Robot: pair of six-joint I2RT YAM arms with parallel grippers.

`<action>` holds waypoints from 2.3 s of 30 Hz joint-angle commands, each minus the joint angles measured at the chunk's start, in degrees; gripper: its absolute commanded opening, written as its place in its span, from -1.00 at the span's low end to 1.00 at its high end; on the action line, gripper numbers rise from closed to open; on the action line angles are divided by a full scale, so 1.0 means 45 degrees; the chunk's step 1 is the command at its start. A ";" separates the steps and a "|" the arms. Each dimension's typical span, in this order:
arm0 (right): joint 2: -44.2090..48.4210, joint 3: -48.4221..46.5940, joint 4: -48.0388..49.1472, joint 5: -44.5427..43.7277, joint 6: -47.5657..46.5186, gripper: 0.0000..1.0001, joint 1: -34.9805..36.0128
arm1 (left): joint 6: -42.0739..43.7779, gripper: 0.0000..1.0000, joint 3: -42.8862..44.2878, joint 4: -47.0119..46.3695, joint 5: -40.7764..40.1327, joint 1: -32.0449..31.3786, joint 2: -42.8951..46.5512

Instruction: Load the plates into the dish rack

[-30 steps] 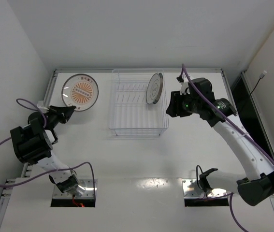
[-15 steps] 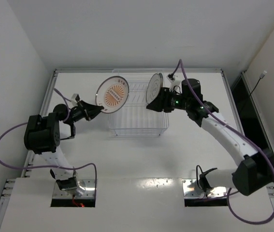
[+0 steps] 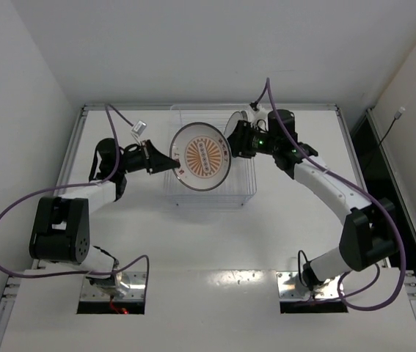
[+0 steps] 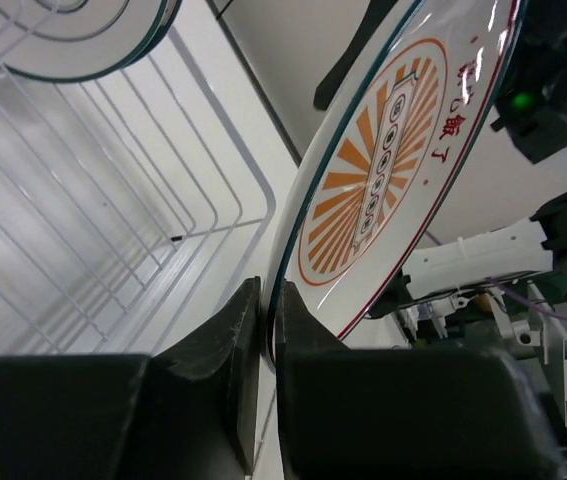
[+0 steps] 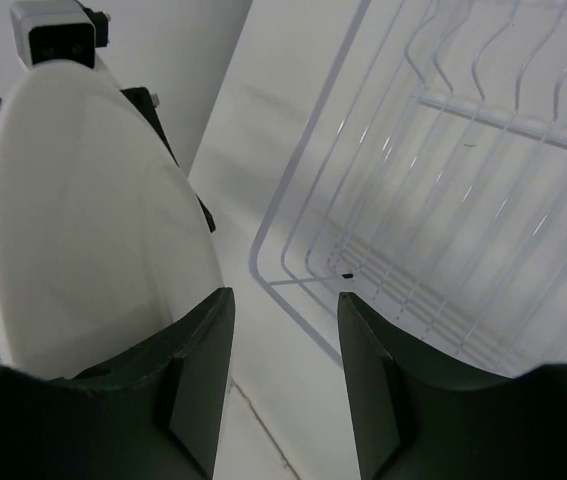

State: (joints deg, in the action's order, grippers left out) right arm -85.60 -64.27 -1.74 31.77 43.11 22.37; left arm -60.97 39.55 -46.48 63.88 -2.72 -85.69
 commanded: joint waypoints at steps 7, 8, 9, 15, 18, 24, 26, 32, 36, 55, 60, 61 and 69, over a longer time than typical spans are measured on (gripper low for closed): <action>0.1634 0.0298 0.0779 -0.0262 0.0128 -0.14 -0.0458 | 0.2650 -1.00 0.0586 0.2282 -0.0425 -0.0255 0.0390; 0.1949 0.0298 0.0467 -0.0418 -0.0164 -0.14 -0.0634 | 0.2650 -1.00 0.0586 0.2282 -0.0425 -0.0255 0.0390; 0.2223 0.0298 0.0310 -0.0419 -0.0321 -0.14 -0.0635 | 0.2650 -1.00 0.0586 0.2282 -0.0425 -0.0255 0.0390; 0.3689 0.0552 -0.0550 -0.0730 -0.1143 -0.14 -0.1279 | 0.2650 -1.00 0.0586 0.2282 -0.0425 -0.0255 0.0390; 0.3828 0.1195 -0.0415 -0.0558 -0.1299 -0.14 -0.1396 | 0.2650 -1.00 0.0586 0.2282 -0.0425 -0.0255 0.0390; 0.3300 0.2015 0.0092 0.0107 -0.1299 -0.14 -0.1260 | 0.2768 -1.00 0.0586 0.2282 -0.0425 -0.0255 0.0390; 0.3028 0.2153 0.0346 0.0245 -0.1145 -0.14 -0.1260 | 0.2768 -1.00 0.0586 0.2282 -0.0308 -0.0255 0.0390; 0.2519 0.2485 0.1029 0.0616 -0.0852 -0.14 -0.0695 | 0.2768 -1.00 0.0586 0.2282 -0.0308 -0.0255 0.0390; 0.2245 0.2485 0.1148 0.0616 -0.0734 -0.14 -0.0246 | 0.2768 -1.00 0.0586 0.2282 -0.0308 -0.0255 0.0390; 0.3084 -0.0615 -0.2969 -0.4004 -0.1962 -1.00 0.0009 | 0.5887 0.18 0.1795 0.7059 -0.2062 -0.0372 0.0896; 0.3691 -0.1692 -0.4378 -0.6876 -0.2198 -1.00 0.0009 | 0.7413 0.55 0.2129 0.9989 -0.6315 -0.0372 0.2438; 0.3691 -0.2042 -0.4515 -0.7155 -0.2352 -1.00 0.0009 | 0.7532 0.57 0.2245 1.0383 -0.8219 -0.0372 0.2750; 0.0999 -0.5479 -0.6487 -1.0631 -0.2647 -1.00 0.0262 | 0.7240 0.68 0.2129 1.2651 -1.5792 -0.0372 0.5136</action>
State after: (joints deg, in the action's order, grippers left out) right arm -76.90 -83.37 -29.36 -7.16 32.29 22.76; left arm -29.56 47.29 5.10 9.61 -4.16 -64.36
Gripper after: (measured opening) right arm 0.052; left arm 0.838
